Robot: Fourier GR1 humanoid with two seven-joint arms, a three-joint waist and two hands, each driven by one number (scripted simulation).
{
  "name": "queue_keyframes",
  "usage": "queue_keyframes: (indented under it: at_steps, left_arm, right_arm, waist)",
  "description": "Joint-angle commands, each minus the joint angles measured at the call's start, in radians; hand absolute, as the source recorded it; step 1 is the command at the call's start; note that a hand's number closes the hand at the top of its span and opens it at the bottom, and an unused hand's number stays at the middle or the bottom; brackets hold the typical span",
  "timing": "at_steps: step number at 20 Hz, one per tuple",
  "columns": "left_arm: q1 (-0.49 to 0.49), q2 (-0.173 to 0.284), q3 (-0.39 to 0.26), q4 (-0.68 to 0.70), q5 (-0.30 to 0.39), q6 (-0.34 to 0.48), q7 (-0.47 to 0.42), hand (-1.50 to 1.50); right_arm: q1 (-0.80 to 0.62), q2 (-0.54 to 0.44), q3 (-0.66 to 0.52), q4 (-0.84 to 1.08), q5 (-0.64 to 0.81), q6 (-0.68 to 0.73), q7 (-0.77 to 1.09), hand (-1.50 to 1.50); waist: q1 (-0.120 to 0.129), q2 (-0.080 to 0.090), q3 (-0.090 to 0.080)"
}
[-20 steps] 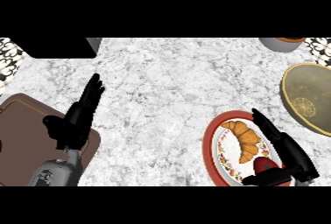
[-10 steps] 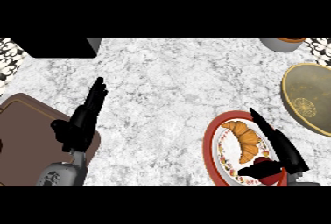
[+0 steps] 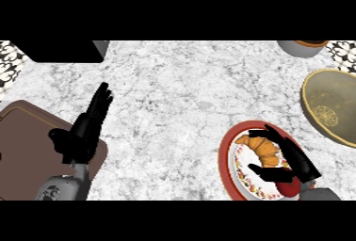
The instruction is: Pick the croissant from the plate and place it in the bowl
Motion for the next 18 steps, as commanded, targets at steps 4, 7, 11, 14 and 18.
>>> queue_keyframes:
  at_steps: [4, 7, 11, 14, 18]
  left_arm:
    - [-0.046, 0.001, 0.028, 0.073, -0.001, -0.020, -0.024, 0.00]
    - [-0.026, -0.004, 0.016, -0.012, -0.016, 0.005, 0.042, 0.00]
    - [0.067, 0.007, 0.018, -0.053, 0.006, -0.040, -0.017, 0.00]
    - [-0.041, -0.029, 0.011, 0.008, -0.037, 0.007, 0.013, 0.00]
    - [-0.083, -0.031, 0.023, 0.027, -0.019, -0.005, 0.044, 0.00]
  right_arm:
    - [-0.064, 0.008, 0.070, 0.088, 0.099, -0.016, -0.101, 1.50]
    - [0.050, 0.087, 0.113, 0.012, 0.091, -0.060, -0.106, 1.50]
    - [0.153, -0.032, 0.020, -0.256, -0.021, 0.091, 0.030, 1.50]
    - [0.241, -0.018, 0.027, -0.414, -0.032, 0.101, 0.121, 1.50]
    - [0.270, 0.043, 0.033, -0.513, -0.063, 0.049, 0.064, 1.50]
  waist:
    - [0.001, 0.007, 0.008]
    - [0.000, 0.005, 0.008]
    - [-0.004, 0.003, 0.007]
    - [-0.009, 0.004, 0.008]
    - [-0.010, 0.004, 0.008]
